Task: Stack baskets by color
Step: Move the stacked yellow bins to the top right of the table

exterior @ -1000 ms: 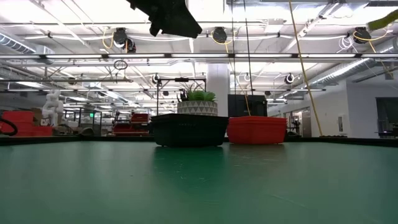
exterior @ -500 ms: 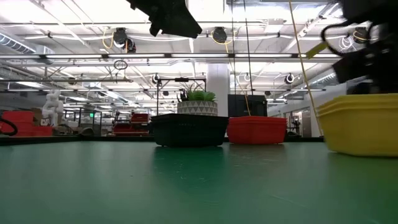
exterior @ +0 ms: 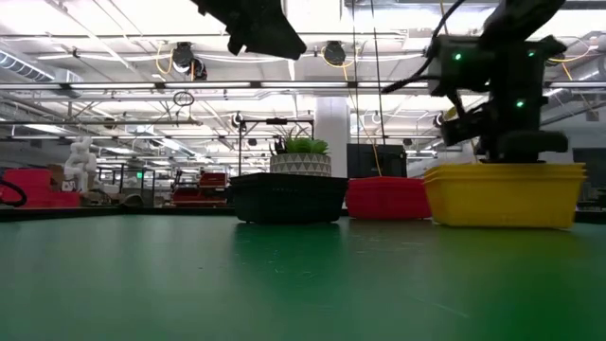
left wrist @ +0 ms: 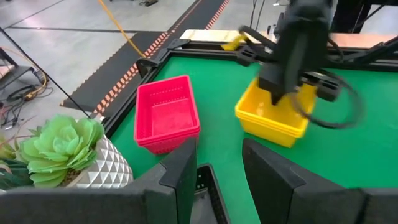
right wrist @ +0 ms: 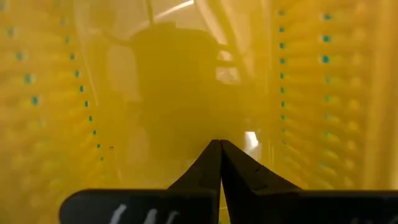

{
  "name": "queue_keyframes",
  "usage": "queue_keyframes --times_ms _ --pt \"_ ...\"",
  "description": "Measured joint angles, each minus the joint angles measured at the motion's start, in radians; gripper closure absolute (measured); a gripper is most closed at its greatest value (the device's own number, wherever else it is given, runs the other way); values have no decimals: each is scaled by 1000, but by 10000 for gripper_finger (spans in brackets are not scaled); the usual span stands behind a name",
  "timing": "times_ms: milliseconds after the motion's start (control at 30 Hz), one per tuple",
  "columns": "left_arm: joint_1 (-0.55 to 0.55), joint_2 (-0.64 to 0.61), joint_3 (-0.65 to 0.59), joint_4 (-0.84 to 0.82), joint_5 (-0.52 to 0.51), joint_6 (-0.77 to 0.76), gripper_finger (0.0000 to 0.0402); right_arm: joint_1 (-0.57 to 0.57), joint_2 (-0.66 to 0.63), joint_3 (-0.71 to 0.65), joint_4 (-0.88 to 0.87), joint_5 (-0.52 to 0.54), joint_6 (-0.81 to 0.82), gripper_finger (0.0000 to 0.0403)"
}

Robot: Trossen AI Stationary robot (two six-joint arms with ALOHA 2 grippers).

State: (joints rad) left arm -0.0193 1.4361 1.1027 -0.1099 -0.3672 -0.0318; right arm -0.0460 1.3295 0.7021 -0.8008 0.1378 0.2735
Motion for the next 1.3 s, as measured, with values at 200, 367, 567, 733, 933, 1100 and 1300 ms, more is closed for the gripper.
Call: queue_keyframes --times_ms 200,367,567,733,933,1100,1300 --pt "0 0 0 -28 0 1 270 -130 -1 0 -17 1 -13 403" --pt "0 0 0 -44 0 2 270 -213 -1 1 -109 74 65 403" --pt "0 0 0 -44 0 2 270 -277 0 0 -256 177 123 403" --pt "0 0 0 -44 0 2 270 -278 -4 0 -247 174 110 403" --pt "0 0 0 -44 0 8 270 -232 -7 0 -225 123 88 403" --pt "0 0 0 -43 0 8 270 -200 -14 2 -190 122 81 403" --pt "0 0 0 -43 -1 11 270 -165 -55 2 -180 127 91 403"
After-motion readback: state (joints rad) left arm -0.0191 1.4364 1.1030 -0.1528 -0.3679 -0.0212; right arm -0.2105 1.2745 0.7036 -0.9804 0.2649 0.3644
